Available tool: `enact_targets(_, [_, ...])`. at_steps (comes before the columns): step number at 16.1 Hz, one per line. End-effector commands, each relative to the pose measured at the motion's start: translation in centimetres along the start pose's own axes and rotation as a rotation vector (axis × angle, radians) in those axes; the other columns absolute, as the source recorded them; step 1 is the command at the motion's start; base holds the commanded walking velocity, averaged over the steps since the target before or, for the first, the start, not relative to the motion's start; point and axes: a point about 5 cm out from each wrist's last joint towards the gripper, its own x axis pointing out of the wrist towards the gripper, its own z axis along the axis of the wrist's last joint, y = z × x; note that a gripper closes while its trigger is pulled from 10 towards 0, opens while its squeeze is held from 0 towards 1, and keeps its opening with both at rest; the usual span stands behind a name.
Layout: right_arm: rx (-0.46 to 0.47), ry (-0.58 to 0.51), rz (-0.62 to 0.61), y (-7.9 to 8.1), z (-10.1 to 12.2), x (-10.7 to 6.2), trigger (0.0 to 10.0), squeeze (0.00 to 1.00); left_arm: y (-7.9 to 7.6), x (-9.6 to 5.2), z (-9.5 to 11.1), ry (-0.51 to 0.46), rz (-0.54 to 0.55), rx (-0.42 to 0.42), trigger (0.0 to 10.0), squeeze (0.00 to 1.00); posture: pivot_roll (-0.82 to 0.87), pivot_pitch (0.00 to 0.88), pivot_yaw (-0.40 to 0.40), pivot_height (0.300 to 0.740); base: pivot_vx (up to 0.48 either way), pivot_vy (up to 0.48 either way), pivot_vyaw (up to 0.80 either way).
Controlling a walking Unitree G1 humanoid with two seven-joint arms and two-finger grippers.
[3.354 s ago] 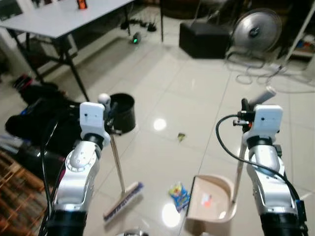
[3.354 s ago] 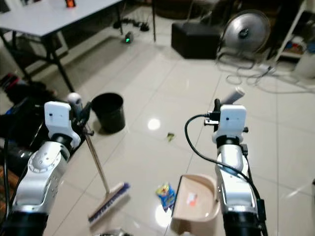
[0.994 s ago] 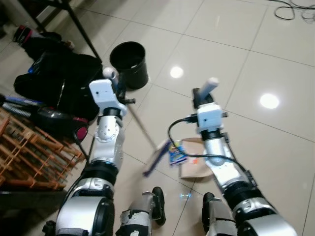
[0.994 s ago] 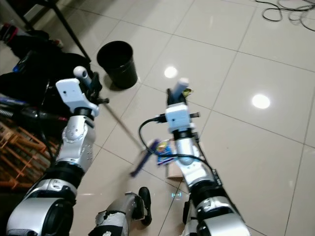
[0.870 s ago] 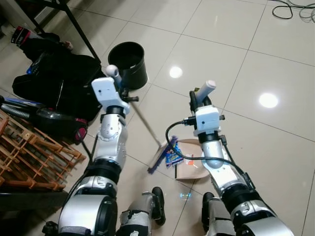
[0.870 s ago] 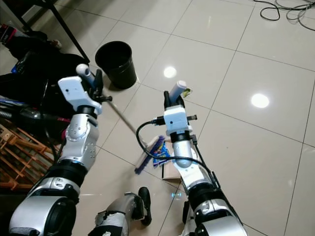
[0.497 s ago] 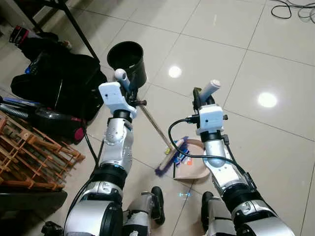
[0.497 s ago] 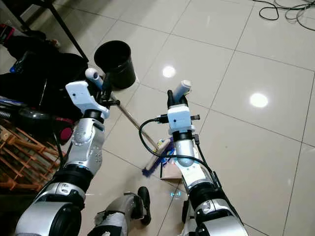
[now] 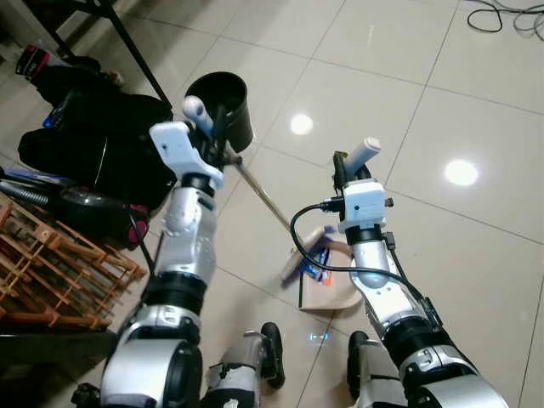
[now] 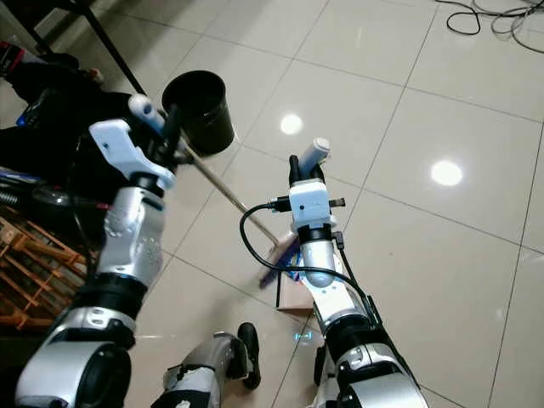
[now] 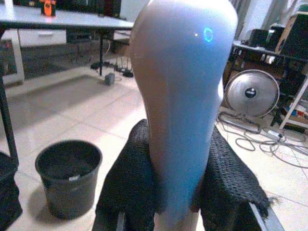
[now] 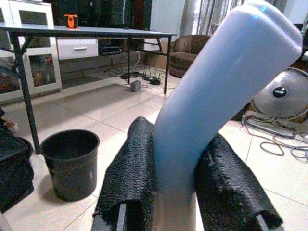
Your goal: Sweep floor
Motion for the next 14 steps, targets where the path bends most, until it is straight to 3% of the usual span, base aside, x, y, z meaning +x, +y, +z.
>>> enact_targets(1, [0.007,0.056,0.011,0.5,-0.7,-0.6,10.0,0.00,0.7,0.6,1.7,-0.066,-0.015,0.035,10.0,0.00,0.13,0.300,0.180,0.740,0.000,0.000,0.00])
enact_targets(5, [0.010,0.067,0.004,0.4,-0.9,-0.8,10.0,0.00,1.4,0.5,1.4,-0.046,-0.020,0.117,10.0,0.00,0.12,0.304,0.182,0.740,0.000,0.000,0.00])
enact_targets(8, [0.011,0.066,0.003,0.3,-0.9,-0.9,10.0,0.00,1.1,-0.4,-0.7,0.022,-0.031,0.193,10.0,0.00,0.11,0.308,0.177,0.740,0.000,0.000,0.00])
enact_targets(12, [0.014,0.062,0.007,0.3,-0.8,-1.2,10.0,0.00,-0.3,-1.9,-3.6,0.108,-0.026,0.177,10.0,0.00,0.07,0.304,0.170,0.740,0.000,0.000,0.00])
enact_targets(14, [0.015,0.059,0.013,0.4,-0.7,-1.4,10.0,0.00,-1.5,-2.3,-4.5,0.127,-0.038,0.122,10.0,0.00,0.06,0.302,0.167,0.740,0.000,0.000,0.00])
